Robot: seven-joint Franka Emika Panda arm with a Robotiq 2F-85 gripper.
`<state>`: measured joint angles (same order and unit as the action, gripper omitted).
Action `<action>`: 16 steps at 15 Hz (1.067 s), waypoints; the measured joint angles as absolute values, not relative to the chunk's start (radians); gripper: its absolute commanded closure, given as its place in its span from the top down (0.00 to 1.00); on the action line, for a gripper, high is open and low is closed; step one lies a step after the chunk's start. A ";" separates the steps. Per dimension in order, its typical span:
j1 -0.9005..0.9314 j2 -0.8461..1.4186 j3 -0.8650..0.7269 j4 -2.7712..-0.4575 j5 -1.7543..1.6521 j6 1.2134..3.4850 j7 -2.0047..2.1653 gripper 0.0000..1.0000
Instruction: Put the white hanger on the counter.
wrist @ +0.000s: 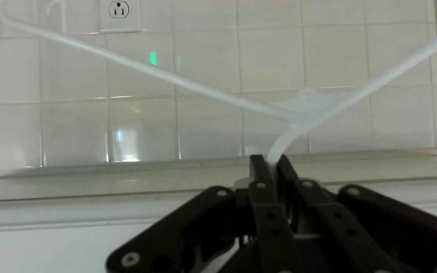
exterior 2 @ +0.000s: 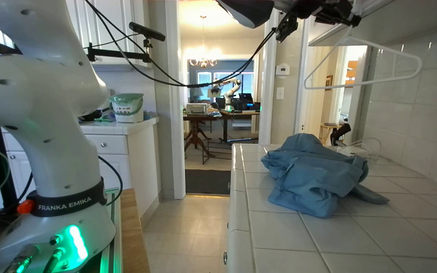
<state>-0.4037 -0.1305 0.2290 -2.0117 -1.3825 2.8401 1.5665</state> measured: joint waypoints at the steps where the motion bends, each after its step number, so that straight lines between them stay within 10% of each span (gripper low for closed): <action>1: -0.403 -0.134 0.229 -2.014 -1.382 2.833 1.575 0.02; 16: -0.381 -0.298 0.204 -2.244 -1.173 2.789 1.415 0.02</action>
